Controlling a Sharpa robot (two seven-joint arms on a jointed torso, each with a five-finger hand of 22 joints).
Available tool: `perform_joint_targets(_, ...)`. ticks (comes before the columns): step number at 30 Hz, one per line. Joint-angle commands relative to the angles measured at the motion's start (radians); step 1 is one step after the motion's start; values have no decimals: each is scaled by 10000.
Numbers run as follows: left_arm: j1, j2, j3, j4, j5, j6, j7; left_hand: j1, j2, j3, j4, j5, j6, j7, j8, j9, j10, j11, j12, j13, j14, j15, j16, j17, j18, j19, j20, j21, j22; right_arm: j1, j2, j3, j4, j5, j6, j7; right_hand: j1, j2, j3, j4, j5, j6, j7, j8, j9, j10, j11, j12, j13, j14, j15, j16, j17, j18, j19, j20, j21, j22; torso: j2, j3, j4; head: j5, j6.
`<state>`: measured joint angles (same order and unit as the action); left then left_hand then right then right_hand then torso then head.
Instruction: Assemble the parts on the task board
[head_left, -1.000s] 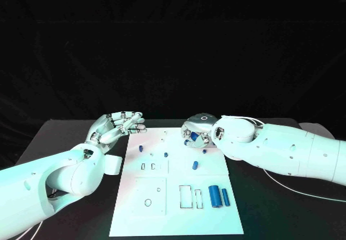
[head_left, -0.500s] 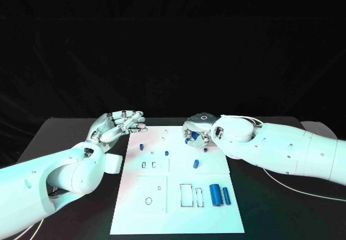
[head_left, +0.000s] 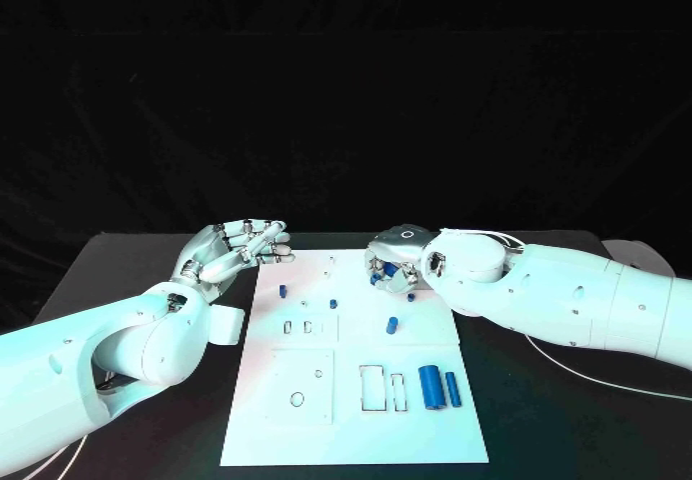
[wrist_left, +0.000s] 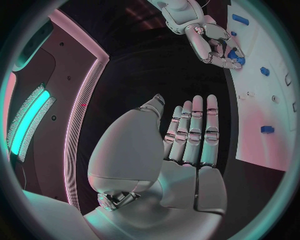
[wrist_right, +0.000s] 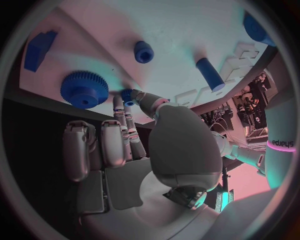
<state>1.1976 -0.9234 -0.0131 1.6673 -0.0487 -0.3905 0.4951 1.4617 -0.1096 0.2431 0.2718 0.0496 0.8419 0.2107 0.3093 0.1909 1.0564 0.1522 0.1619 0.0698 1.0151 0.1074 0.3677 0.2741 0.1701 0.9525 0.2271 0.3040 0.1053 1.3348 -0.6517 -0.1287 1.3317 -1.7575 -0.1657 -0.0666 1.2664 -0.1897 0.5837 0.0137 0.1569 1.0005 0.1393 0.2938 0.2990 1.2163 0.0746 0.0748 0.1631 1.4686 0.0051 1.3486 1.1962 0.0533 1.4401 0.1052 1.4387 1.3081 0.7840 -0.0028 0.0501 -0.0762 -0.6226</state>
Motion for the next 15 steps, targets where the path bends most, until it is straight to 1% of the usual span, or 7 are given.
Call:
perform_joint_targets(1,19,8,10,8,61,211,5,-65,-23,2,77,11,-9,60,-54,-7,-7,81,-53,-12,19,57,21,13,138,86,19,-19,-19,-46,30,-21,4,-168,54,6,-29,102,53,26,-83,79,-6,84,36,85,11,32,16,356,-68,59,-6,-71,76,5,38,519,13,-3,22,-28,-21)
perform_joint_targets(6,19,5,10,-10,69,212,-19,-68,-19,4,79,12,-10,62,-55,-7,-7,82,-56,-12,18,58,21,15,138,86,19,-21,-20,-52,27,-21,-14,-168,-201,-134,-36,181,78,64,-89,108,-31,123,83,125,-9,23,23,359,-84,91,24,-79,94,-7,72,573,7,-11,26,-38,-21)
perform_joint_targets(9,19,-1,10,-16,80,212,-35,-71,-13,7,83,11,-14,67,-59,-7,-9,84,-62,-12,15,59,20,19,138,85,19,-23,-22,-54,12,-22,-24,-162,-388,-229,-33,286,106,101,-97,179,-68,199,157,175,-31,16,33,359,-103,112,29,-83,98,-22,92,606,15,-13,24,-24,-14)
perform_joint_targets(10,19,-3,10,-19,84,213,-41,-71,-13,7,83,11,-14,67,-59,-7,-9,84,-62,-12,15,59,20,19,138,85,19,-23,-22,-55,-3,-21,-10,-148,-501,-257,-34,320,119,115,-130,189,-79,222,185,189,-37,10,36,360,-110,124,37,-81,91,-28,91,605,16,-12,21,-23,-12)
perform_joint_targets(11,19,-7,10,-23,87,214,-47,-71,-13,7,83,11,-14,67,-59,-7,-9,84,-62,-12,15,59,20,19,138,85,19,-23,-22,-55,-34,-21,35,-120,-677,-285,-11,358,182,118,-368,152,-83,246,247,192,-53,-23,38,356,-112,137,27,-86,99,-41,114,644,13,-14,19,-31,-19)
perform_joint_targets(14,19,-15,10,-34,98,211,-61,-73,-4,12,85,12,-20,73,-64,-8,-14,89,-72,-13,11,62,18,25,137,85,20,-27,-26,-48,-114,-17,179,22,-958,-309,-65,420,224,187,-437,140,-87,272,297,210,-44,-35,43,355,-114,154,34,-85,89,-41,114,648,10,-12,17,-32,-17)
perform_joint_targets(15,19,-18,10,-38,104,209,-67,-73,-4,12,85,12,-20,73,-64,-8,-14,89,-72,-13,11,62,18,25,137,85,20,-27,-26,-40,-141,-14,242,91,-1069,-310,-82,440,237,210,-442,142,-93,284,314,217,-46,-37,44,355,-115,160,37,-85,86,-41,114,650,4,-19,15,-34,0)
